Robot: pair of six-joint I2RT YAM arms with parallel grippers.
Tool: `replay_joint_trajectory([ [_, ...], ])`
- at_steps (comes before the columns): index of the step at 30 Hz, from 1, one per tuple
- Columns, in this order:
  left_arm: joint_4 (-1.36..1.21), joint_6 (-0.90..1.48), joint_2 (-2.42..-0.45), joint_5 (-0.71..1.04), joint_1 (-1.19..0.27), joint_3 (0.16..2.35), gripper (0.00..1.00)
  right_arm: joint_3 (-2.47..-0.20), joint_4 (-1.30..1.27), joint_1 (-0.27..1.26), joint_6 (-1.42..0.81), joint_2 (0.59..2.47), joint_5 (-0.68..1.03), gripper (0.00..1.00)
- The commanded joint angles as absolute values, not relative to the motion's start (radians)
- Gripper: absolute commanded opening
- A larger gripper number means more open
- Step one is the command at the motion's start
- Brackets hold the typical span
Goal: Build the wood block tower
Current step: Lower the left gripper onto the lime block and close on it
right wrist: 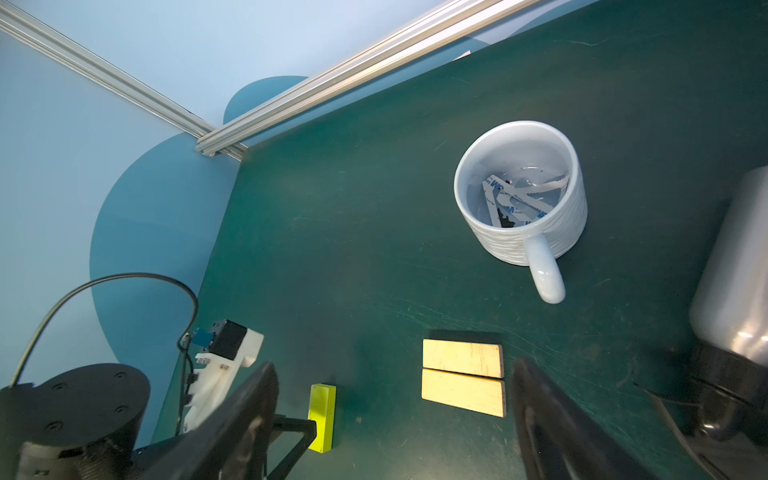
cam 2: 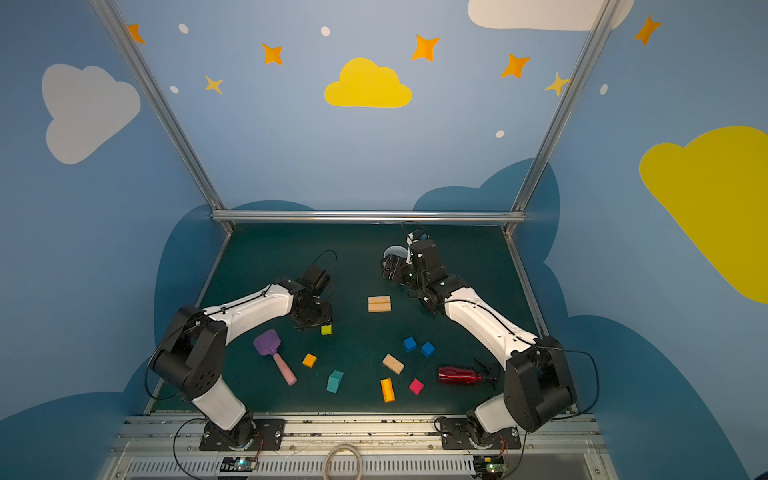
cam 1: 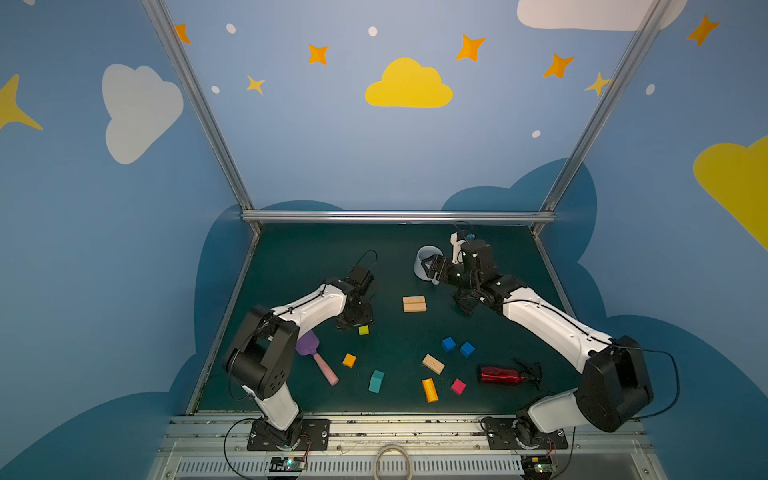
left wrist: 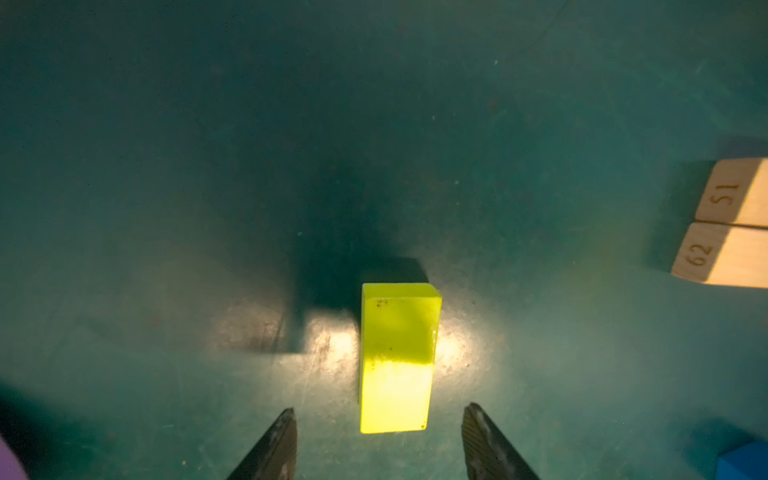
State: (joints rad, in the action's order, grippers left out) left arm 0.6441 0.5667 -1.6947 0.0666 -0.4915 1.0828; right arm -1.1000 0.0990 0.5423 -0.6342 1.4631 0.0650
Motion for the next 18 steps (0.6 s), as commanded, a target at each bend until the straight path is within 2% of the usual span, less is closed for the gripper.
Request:
replay_joint_trajectory([
  [1, 0.649, 0.583, -1.704, 0.072, -0.499, 1.104, 0.63, -1.088, 0.077, 0.535, -0.645, 1.453, 0.080, 0.85],
  [18, 0.666, 0.588, -1.763, 0.053, -0.522, 1.144, 0.60, -1.078, 0.070, 0.526, -0.652, 1.449, 0.097, 0.85],
])
